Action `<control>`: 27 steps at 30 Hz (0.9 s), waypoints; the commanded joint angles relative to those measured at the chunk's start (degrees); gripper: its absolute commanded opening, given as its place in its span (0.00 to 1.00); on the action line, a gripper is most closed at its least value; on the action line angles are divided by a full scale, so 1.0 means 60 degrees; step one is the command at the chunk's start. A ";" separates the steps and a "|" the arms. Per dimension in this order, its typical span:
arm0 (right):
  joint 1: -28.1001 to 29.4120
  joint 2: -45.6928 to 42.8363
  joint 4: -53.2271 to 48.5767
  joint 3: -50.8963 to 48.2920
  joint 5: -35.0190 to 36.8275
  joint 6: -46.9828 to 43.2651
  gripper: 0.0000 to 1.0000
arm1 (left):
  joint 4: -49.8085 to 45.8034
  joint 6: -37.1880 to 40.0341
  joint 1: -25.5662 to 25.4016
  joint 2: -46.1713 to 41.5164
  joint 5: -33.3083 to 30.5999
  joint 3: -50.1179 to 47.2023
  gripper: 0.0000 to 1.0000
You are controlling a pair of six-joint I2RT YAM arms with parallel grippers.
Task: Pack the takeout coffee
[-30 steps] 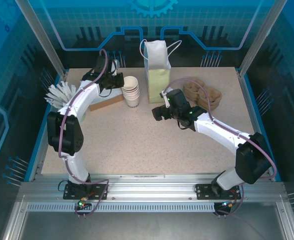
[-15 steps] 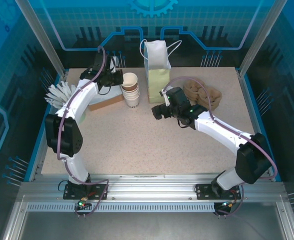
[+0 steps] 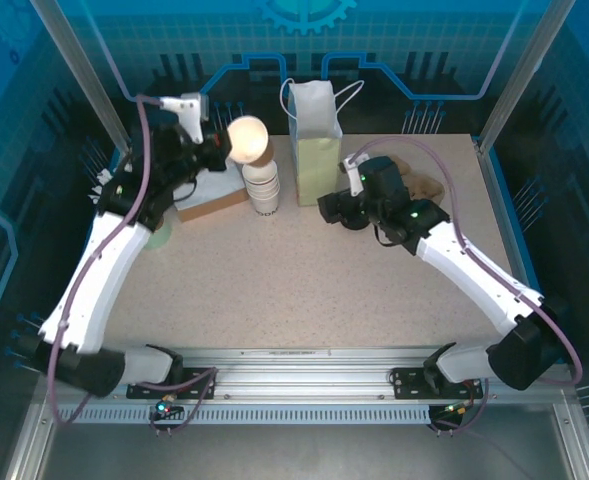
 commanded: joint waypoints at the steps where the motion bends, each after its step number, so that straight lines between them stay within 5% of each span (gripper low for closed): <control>1: -0.0848 0.0049 -0.0940 -0.0073 -0.0729 0.0101 0.99 | 0.0325 -0.0485 -0.0704 -0.0378 -0.0243 -0.1702 0.02; 12: -0.2625 0.0912 -0.0462 -0.0919 -0.1795 0.0798 0.94 | 0.2174 -0.1007 -0.4106 -0.0099 -0.1318 -0.5427 0.02; 27: -0.2614 0.1591 -0.0359 -0.1062 -0.2108 0.0813 0.92 | 0.3166 -0.0797 -0.4614 0.1648 -0.2179 -0.6350 0.05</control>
